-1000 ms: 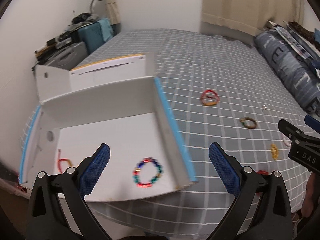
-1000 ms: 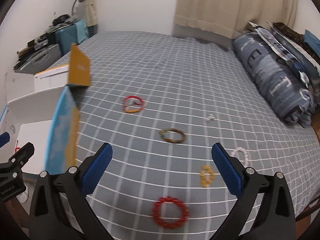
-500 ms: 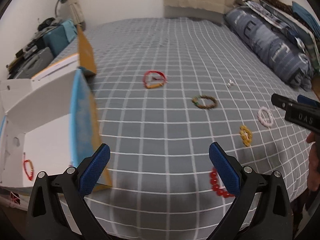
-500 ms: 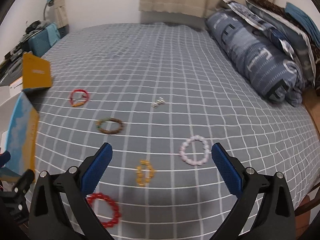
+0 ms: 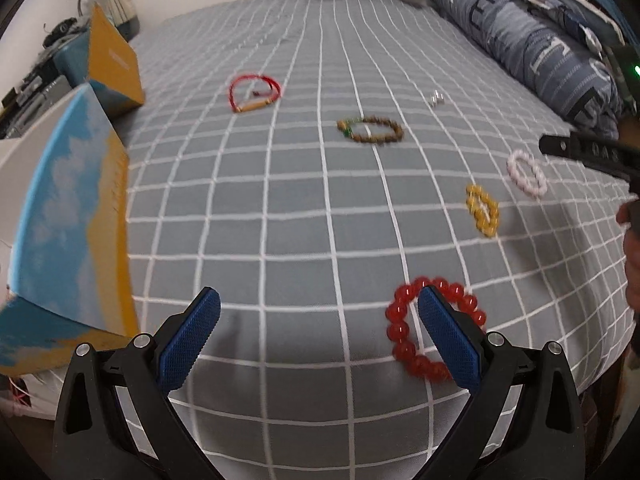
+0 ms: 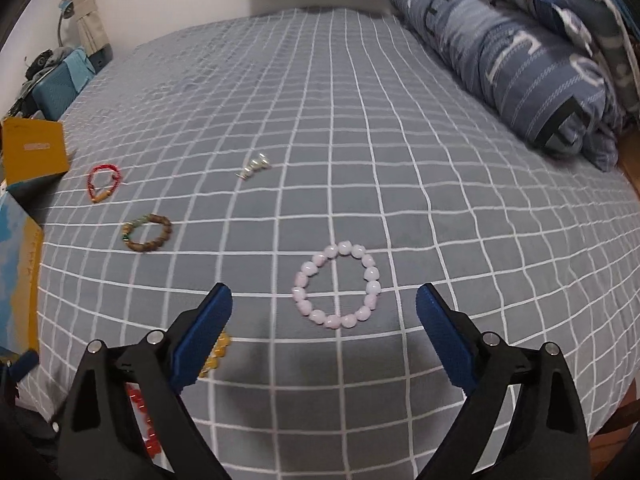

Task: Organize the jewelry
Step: 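Move both tools back over the remaining bracelets on the bed, then grasp the pink bead bracelet with the right tool while the left tool grasps the red bead bracelet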

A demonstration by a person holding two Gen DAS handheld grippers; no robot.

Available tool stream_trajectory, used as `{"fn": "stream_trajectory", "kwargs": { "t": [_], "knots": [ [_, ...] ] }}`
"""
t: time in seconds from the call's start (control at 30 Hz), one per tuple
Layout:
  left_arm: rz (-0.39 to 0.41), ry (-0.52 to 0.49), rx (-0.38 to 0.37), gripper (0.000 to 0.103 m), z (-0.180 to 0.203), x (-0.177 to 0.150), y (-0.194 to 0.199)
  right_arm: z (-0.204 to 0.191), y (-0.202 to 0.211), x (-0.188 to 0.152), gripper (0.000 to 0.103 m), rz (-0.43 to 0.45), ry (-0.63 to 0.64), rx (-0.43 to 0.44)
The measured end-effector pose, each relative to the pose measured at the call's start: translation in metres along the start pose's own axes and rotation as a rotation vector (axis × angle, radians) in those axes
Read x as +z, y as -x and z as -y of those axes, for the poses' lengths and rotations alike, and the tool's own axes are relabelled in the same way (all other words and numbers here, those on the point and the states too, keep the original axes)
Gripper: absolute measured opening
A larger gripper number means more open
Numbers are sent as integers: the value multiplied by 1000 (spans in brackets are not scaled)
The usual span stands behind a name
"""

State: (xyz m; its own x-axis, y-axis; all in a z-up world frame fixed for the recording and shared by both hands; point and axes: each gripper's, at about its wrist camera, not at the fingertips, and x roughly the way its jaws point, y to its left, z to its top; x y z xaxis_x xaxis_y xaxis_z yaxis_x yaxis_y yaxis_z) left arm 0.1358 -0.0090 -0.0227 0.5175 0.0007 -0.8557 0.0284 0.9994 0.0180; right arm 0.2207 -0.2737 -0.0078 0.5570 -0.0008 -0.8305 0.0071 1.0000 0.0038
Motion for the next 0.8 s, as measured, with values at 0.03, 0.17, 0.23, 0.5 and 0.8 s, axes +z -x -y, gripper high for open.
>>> {"fn": "stream_trajectory", "kwargs": {
  "t": [0.03,0.17,0.23,0.5,0.8],
  "knots": [
    [-10,0,-4,97,1,-4,-4,3,-7,0,86,-10,-6,-1],
    [-31,9,-20,97,4,-16,-16,13,-30,0,80,-44,-26,-12],
    [-35,14,-17,97,5,-21,-21,17,-40,-1,75,-65,-42,-10],
    [-34,13,-29,85,7,-28,-24,34,-64,-5,56,-129,-110,27],
    [-33,0,-48,52,14,-29,-19,40,-70,-6,29,-143,-128,24]
  ]
}}
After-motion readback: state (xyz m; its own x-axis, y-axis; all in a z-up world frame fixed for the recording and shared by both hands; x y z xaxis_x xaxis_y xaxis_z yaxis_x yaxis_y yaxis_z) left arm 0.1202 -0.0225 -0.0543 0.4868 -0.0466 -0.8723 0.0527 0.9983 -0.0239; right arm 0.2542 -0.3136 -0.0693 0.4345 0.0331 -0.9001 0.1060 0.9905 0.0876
